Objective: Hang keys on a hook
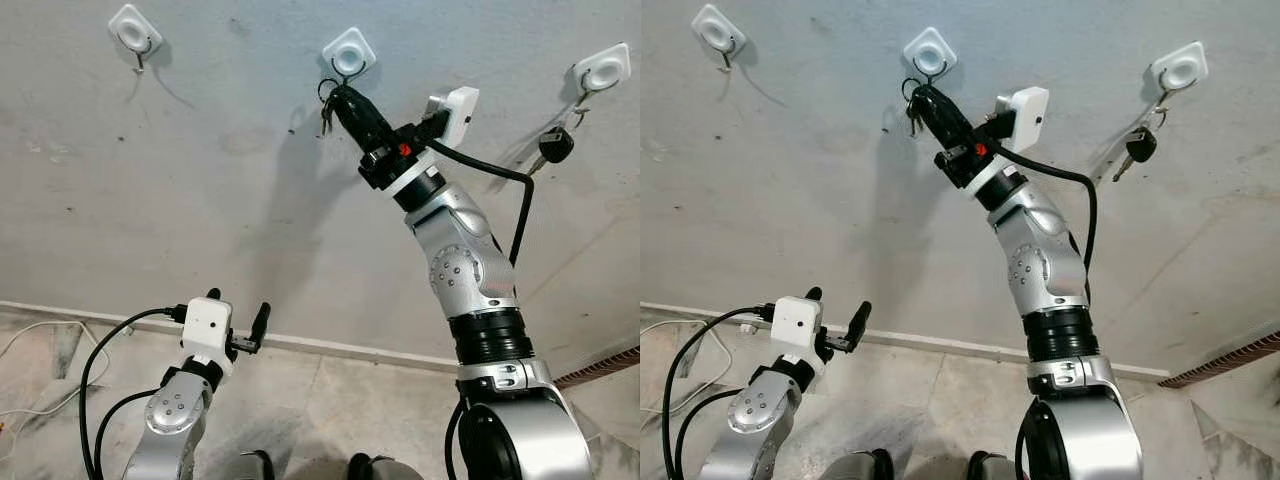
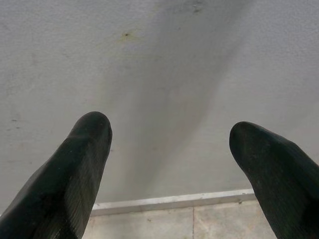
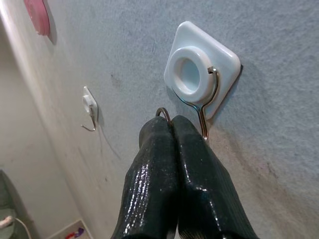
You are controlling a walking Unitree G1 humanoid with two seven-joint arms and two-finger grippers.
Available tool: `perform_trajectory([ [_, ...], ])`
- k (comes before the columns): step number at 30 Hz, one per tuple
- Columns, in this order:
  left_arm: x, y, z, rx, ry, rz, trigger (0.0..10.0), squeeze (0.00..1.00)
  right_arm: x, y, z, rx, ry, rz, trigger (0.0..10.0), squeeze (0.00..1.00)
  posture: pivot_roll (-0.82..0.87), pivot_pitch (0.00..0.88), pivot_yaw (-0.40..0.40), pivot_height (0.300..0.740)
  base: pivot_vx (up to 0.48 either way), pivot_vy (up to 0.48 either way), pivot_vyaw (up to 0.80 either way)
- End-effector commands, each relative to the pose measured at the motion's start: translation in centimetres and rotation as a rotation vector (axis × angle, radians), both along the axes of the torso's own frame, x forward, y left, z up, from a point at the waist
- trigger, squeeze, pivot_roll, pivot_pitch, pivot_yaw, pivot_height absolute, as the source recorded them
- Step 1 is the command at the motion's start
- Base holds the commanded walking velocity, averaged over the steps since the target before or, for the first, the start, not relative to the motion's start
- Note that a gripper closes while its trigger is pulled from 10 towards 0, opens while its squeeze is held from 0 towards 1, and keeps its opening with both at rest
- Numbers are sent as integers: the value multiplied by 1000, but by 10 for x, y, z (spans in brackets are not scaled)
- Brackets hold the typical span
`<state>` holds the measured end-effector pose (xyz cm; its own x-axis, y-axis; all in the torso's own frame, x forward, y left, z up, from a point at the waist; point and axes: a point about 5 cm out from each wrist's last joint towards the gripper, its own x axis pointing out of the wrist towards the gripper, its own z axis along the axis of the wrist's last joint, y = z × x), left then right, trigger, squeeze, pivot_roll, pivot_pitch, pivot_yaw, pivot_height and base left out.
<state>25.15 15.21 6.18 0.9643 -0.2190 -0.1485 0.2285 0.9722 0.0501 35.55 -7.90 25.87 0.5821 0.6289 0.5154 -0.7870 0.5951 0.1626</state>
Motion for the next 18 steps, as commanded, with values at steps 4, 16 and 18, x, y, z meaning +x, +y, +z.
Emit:
perform_trajectory([
  [4, -4, 3, -3, 7, 18, 0, 10000, 0, -7, -12, 12, 55, -49, 54, 10000, 0, 83, 193, 16, 740, 0, 0, 0],
  [16, -2, 3, -3, 11, 17, -4, 10000, 0, -21, -20, 8, 28, -61, 92, 10000, 0, 78, 187, 25, 740, 0, 0, 0],
  [18, -2, 3, -3, 12, 18, -7, 10000, 0, -20, -21, 8, 30, -57, 82, 10000, 0, 76, 186, 26, 740, 0, 0, 0],
])
